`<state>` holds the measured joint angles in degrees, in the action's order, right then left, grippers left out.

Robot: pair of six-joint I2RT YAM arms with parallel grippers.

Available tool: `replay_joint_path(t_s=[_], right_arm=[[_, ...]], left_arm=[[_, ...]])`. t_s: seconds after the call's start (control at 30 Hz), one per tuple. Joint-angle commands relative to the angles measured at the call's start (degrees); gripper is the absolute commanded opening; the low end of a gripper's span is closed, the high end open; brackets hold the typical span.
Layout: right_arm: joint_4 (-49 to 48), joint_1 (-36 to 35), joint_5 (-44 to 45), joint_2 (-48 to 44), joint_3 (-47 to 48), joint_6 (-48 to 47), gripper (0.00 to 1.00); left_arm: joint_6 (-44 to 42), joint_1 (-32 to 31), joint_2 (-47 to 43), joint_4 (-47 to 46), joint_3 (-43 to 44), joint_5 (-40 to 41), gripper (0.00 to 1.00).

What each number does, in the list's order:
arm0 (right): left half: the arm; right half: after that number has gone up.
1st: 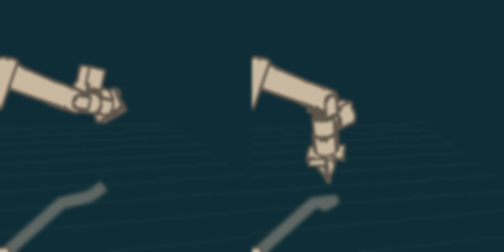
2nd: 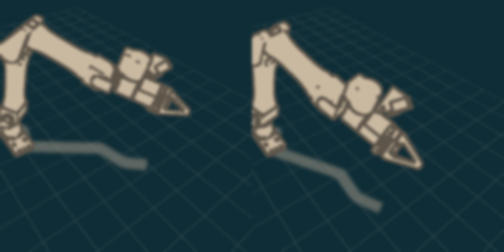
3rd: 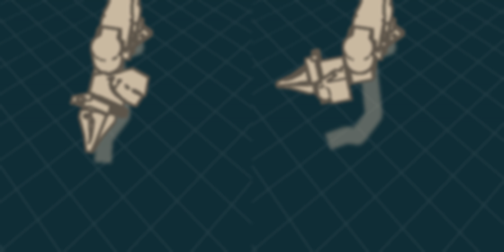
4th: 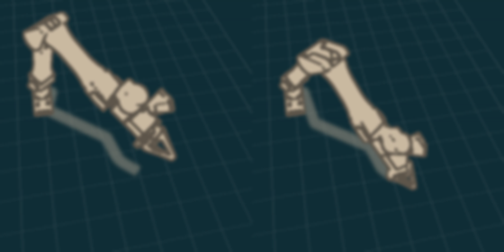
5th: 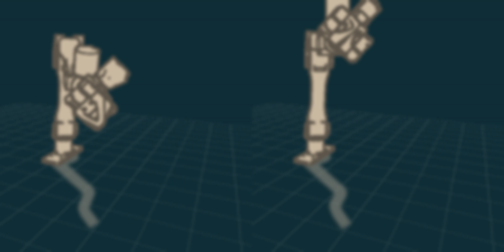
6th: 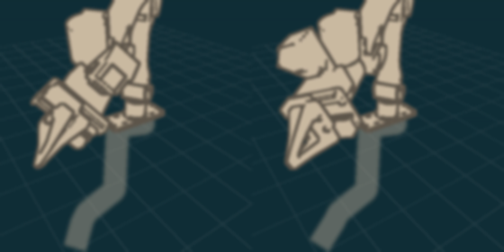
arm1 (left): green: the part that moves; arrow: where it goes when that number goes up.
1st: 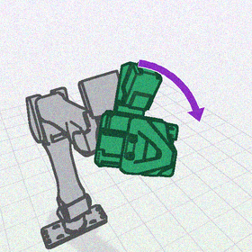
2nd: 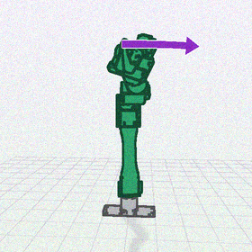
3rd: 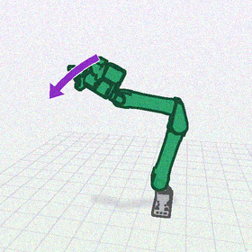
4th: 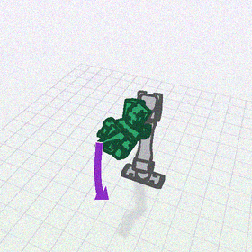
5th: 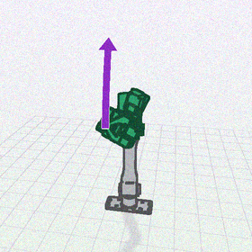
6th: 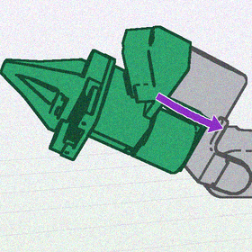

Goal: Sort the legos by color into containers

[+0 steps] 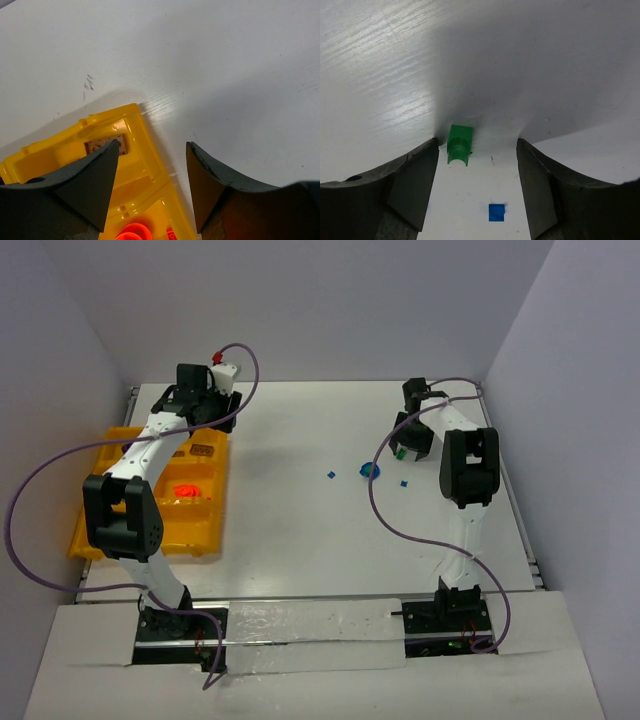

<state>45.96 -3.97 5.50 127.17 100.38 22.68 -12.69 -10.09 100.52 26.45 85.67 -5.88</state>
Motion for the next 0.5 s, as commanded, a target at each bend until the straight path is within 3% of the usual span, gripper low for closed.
replay_joint_path(t_s=[0.0, 0.3, 0.47], right_arm=[[0.47, 0.36, 1.65, -1.79, -2.74, 0.49, 0.66], [-0.27, 0.64, 0.9, -1.49, -1.05, -2.22, 0.43], [-1.25, 0.72, -2.24, -1.36, -0.24, -5.68, 0.18]], left_arm=[[-0.44, -0.11, 0.29, 0.06, 2.63, 1.05, 0.65], [0.13, -0.02, 0.03, 0.27, 2.05, 0.26, 0.65], [1.77, 0.58, 0.09, 1.25, 2.02, -1.43, 0.66]])
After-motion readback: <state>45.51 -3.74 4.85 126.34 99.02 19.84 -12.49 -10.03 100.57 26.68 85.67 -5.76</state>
